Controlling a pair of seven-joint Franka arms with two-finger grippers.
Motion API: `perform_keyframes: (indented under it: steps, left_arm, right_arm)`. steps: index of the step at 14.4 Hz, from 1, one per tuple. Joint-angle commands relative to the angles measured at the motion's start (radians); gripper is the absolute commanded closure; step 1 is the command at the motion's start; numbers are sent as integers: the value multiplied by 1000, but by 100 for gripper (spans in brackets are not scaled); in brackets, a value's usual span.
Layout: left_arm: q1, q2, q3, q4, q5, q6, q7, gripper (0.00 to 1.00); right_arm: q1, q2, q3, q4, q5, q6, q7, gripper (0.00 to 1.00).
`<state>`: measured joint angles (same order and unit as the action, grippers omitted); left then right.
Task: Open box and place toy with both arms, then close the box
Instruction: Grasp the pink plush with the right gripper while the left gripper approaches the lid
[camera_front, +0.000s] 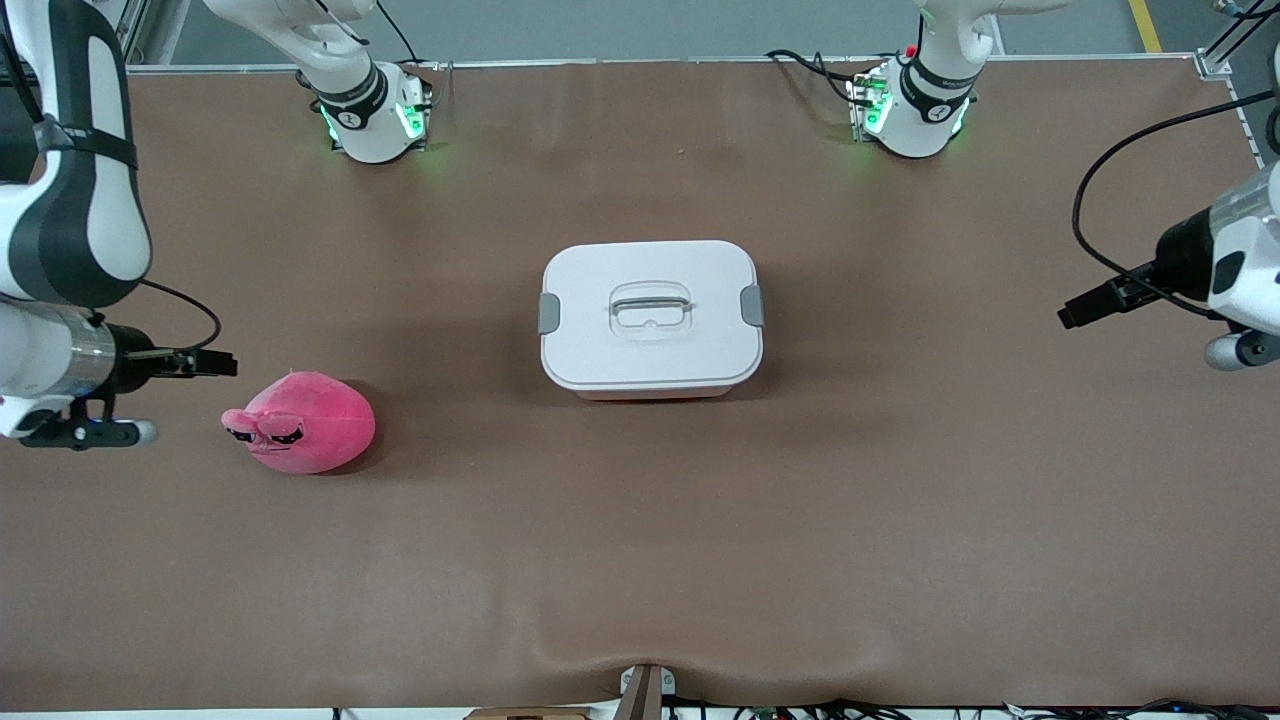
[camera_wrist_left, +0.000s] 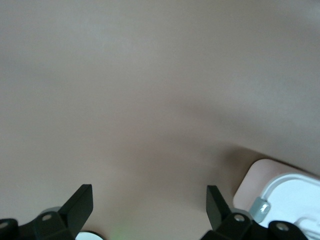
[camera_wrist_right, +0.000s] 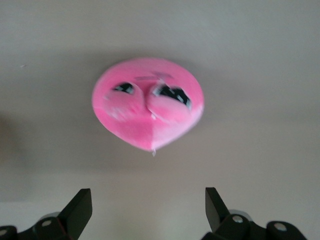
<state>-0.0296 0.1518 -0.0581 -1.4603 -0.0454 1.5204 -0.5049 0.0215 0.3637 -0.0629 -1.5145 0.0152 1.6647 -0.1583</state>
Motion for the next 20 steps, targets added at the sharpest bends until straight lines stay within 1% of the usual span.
perform_keyframes:
  steps: [1,4,6,8,12,15,17,20]
  left_arm:
    - [-51,25,4,37,-4,-3,-84,0]
    - [-59,54,3,37,-11,26,-95,0]
    - [-61,66,3,37,-21,47,-112,0]
    - [-61,77,3,37,-56,49,-202,0]
    - [-119,97,1,37,-57,57,-346,0]
    - [-153,115,0,37,-59,75,-444,0]
    - [-179,124,0,37,-59,81,-516,0]
    - [-217,140,0,37,-59,92,-607,0]
  right_arm:
    - [79,23,0,-27,-15,134,-180,0]
    - [77,18,2,-76,-40,194,-291,0]
    - [77,5,0,-142,-44,297,-436,0]
    - [75,-12,0,-222,-46,400,-531,0]
    - [81,-43,-2,-335,-47,530,-560,0]
    - [75,-46,-2,-352,-64,538,-560,0]
    - [83,-48,0,-381,-64,543,-558,0]
    - [75,-46,0,-394,-64,549,-558,0]
